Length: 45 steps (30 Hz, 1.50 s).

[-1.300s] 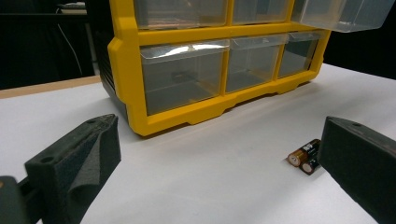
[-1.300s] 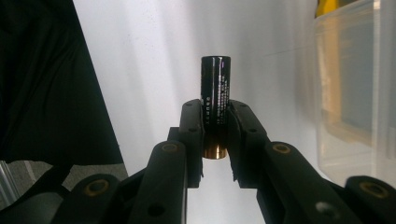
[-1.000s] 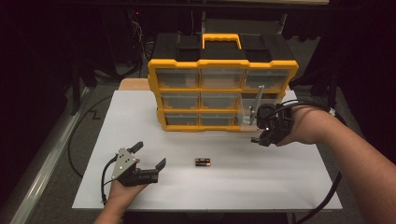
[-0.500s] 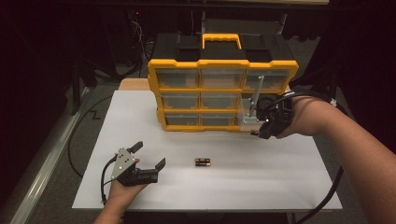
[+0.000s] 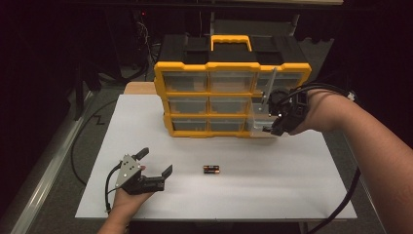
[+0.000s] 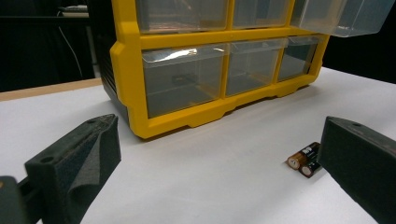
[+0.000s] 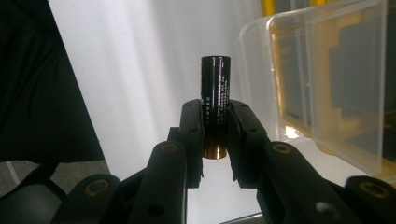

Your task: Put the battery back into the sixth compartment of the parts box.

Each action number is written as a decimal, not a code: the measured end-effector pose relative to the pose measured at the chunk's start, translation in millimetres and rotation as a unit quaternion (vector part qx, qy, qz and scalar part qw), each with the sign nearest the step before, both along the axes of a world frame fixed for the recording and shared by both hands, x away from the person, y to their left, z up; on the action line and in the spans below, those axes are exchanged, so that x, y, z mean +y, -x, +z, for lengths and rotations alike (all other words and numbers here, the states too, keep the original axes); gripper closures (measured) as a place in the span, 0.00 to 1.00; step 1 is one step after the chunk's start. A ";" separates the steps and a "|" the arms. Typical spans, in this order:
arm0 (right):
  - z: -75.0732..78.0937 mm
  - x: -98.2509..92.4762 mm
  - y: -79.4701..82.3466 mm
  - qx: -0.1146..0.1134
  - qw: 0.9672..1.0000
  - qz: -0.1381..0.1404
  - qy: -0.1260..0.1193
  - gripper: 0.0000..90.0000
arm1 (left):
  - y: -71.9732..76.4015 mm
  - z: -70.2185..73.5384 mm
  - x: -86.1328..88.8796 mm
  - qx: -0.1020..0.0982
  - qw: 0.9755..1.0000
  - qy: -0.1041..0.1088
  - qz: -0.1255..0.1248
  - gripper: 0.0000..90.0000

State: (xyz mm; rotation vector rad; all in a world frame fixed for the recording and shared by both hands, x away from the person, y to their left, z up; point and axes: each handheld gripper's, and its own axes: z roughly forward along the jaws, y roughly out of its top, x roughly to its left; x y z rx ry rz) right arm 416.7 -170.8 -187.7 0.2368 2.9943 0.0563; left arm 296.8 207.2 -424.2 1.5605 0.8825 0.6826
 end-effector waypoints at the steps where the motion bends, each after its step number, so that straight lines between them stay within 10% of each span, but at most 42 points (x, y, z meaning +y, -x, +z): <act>1: 1.1 0.0 -0.2 -0.001 1.000 -0.002 -0.001 0.88 | 0.0 0.0 0.0 0.000 1.000 0.000 0.000 0.01; 45: -1.7 2.9 -42.2 -0.028 0.999 -0.024 0.001 0.88 | -0.6 -0.5 0.8 0.002 1.000 0.001 -0.002 0.01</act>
